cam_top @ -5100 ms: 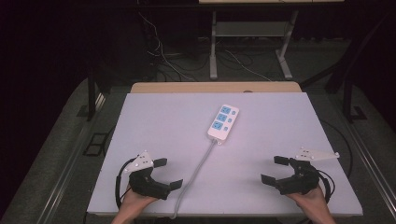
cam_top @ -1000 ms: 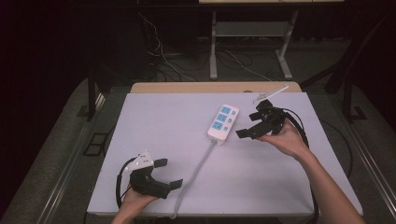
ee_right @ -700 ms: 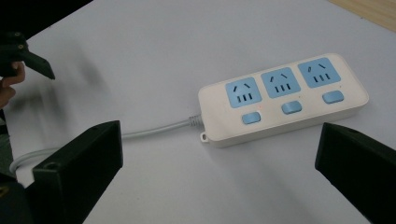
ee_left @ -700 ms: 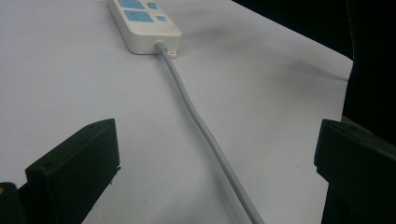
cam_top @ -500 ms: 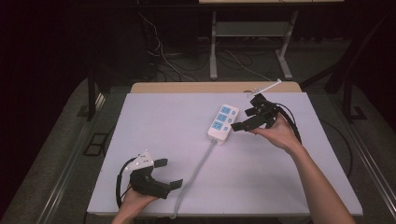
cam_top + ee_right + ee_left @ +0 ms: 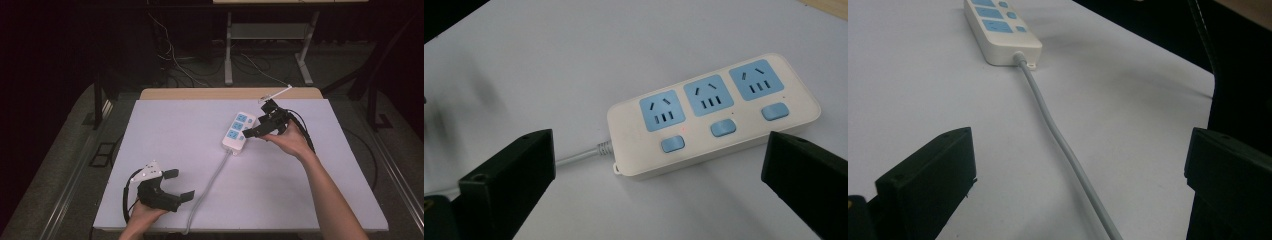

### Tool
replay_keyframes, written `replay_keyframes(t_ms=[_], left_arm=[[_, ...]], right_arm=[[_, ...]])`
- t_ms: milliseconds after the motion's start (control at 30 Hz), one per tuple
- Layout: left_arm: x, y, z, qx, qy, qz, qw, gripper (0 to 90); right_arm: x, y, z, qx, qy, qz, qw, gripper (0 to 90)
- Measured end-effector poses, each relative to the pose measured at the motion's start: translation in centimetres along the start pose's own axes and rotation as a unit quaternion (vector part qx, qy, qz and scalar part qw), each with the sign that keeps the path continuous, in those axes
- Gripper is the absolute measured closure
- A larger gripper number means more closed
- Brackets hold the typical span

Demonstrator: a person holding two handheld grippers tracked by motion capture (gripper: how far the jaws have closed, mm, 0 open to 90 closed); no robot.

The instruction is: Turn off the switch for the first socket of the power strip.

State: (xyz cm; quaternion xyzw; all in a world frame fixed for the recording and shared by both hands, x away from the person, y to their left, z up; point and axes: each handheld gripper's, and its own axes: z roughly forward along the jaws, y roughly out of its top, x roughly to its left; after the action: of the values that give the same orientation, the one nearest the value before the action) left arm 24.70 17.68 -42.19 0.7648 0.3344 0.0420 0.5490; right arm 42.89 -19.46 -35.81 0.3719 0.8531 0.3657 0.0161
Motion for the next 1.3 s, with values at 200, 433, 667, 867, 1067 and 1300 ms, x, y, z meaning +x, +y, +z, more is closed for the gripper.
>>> replay_keyframes(t_ms=[200,433,667,867,1067,1300], left_arm=[[0.1,0.0,-0.1,-0.003,-0.002,-0.002,1.0,0.0],[0.0,0.0,-0.1,0.002,0.001,0.003,1.0,0.0],[0.0,0.0,0.0,0.003,0.003,0.006,1.0,0.0],[-0.1,0.0,0.0,0.004,0.005,0.008,0.9999,0.0],[-0.1,0.0,0.1,0.005,0.004,0.008,0.9999,0.0],[0.0,0.0,0.0,0.004,0.004,0.006,1.0,0.0]], right_arm=[[-0.6,-0.1,0.8,0.0,-0.002,0.006,1.0,0.6],[-1.0,-0.2,1.9,0.008,0.01,0.001,0.9999,25.2],[-1.3,-0.2,2.7,0.012,0.02,-0.002,0.9997,47.9],[-1.3,-0.3,3.4,0.022,0.016,-0.005,0.9996,72.0],[-1.5,-0.4,3.9,0.016,0.015,-0.006,0.9997,89.5],[-1.8,-0.6,4.9,0.029,0.012,-0.005,0.9995,89.6]])
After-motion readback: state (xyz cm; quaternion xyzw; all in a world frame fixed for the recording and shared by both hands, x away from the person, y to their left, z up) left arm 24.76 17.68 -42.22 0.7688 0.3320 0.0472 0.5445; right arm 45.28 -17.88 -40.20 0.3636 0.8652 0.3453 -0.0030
